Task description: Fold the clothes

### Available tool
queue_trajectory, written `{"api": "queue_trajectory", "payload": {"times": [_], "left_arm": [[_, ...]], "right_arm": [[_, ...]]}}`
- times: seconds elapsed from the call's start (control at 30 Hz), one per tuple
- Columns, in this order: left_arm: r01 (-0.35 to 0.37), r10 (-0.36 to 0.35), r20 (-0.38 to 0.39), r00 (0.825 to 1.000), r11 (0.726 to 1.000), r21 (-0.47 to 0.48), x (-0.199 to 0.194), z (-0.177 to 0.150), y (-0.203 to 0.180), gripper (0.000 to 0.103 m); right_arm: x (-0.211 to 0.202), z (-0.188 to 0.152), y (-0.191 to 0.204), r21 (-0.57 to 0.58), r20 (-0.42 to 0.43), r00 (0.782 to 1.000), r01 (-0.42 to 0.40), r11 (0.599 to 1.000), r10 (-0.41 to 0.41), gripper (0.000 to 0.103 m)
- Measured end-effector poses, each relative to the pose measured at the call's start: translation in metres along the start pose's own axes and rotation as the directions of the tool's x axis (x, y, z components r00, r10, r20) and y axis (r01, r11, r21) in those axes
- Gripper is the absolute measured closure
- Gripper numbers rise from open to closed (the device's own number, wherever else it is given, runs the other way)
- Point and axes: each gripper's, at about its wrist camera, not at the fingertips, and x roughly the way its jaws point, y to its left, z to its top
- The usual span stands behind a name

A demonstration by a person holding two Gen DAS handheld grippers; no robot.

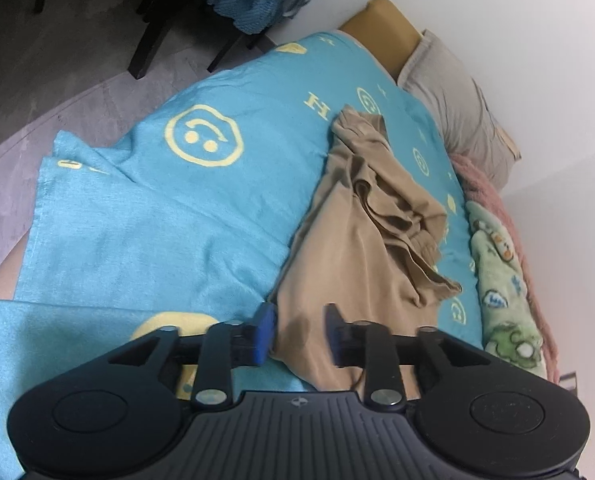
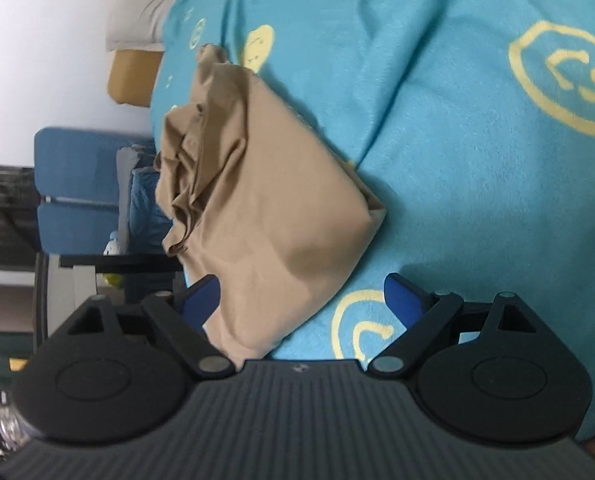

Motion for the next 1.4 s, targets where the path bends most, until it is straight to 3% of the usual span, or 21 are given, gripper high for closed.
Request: {"api": "queue_trajectory", "payload": {"times": [0.07, 0.2, 0.53, 0.67, 0.77, 0.83, 0.9, 1.03, 1.1, 1.17, 1.33, 1.4], "left_arm": [[-0.001, 0.001, 0.000, 1.000, 1.000, 0.015, 0.001, 0.000, -0.004, 0.056], [-0.023, 0.023, 0.005, 1.000, 0.999, 0.032, 0.000, 0.004, -0.006, 0.044], [-0.030, 0.030, -0.007, 1.000, 0.999, 0.043, -0.002, 0.007, -0.009, 0.036], [-0.022, 0.023, -0.018, 1.000, 0.999, 0.031, -0.001, 0.007, -0.008, 0.034], [-0.013, 0.014, -0.031, 0.999, 1.000, 0.029, -0.001, 0.007, -0.008, 0.032], [0.003, -0.002, -0.045, 0.999, 1.000, 0.025, 0.000, 0.006, -0.008, 0.029], [0.015, -0.014, -0.057, 0.998, 1.000, 0.024, 0.002, 0.005, -0.009, 0.028], [0.095, -0.094, -0.075, 0.993, 0.996, -0.001, 0.004, 0.004, -0.009, 0.026], [0.177, -0.180, -0.095, 0.979, 0.983, -0.036, 0.004, 0.003, -0.008, 0.022], [0.272, -0.280, -0.137, 0.950, 0.959, -0.077, 0.007, 0.000, -0.009, 0.021], [0.459, -0.490, -0.263, 0.831, 0.872, -0.173, 0.027, -0.017, -0.019, 0.017], [0.470, -0.509, -0.300, 0.807, 0.860, -0.198, 0.041, -0.027, -0.023, 0.015]], "right_arm": [[0.005, 0.003, -0.002, 0.024, 0.000, 1.000, 0.001, 1.000, -0.001, 0.020], [0.011, 0.009, -0.002, 0.040, 0.015, 1.000, -0.005, 0.999, 0.004, 0.021], [0.016, 0.015, -0.002, 0.041, 0.059, 0.998, 0.003, 0.999, -0.005, 0.031], [0.018, 0.016, -0.003, 0.037, 0.071, 0.997, 0.016, 0.999, -0.018, 0.045], [0.018, 0.016, -0.003, 0.029, 0.077, 0.997, 0.026, 0.999, -0.028, 0.048], [0.017, 0.016, -0.003, 0.022, 0.080, 0.996, 0.036, 0.999, -0.038, 0.056], [0.017, 0.016, -0.004, 0.020, 0.083, 0.995, 0.056, 0.998, -0.057, 0.075], [0.017, 0.016, -0.002, 0.012, 0.088, 0.994, 0.060, 0.998, -0.061, 0.084], [0.015, 0.015, 0.001, -0.003, 0.094, 0.994, 0.050, 0.999, -0.049, 0.090], [0.012, 0.014, 0.006, -0.027, 0.103, 0.994, 0.032, 0.999, -0.029, 0.092], [-0.001, 0.009, 0.022, -0.092, 0.125, 0.990, -0.048, 0.995, 0.059, 0.093], [-0.006, 0.008, 0.026, -0.103, 0.130, 0.986, -0.091, 0.991, 0.104, 0.094]]}}
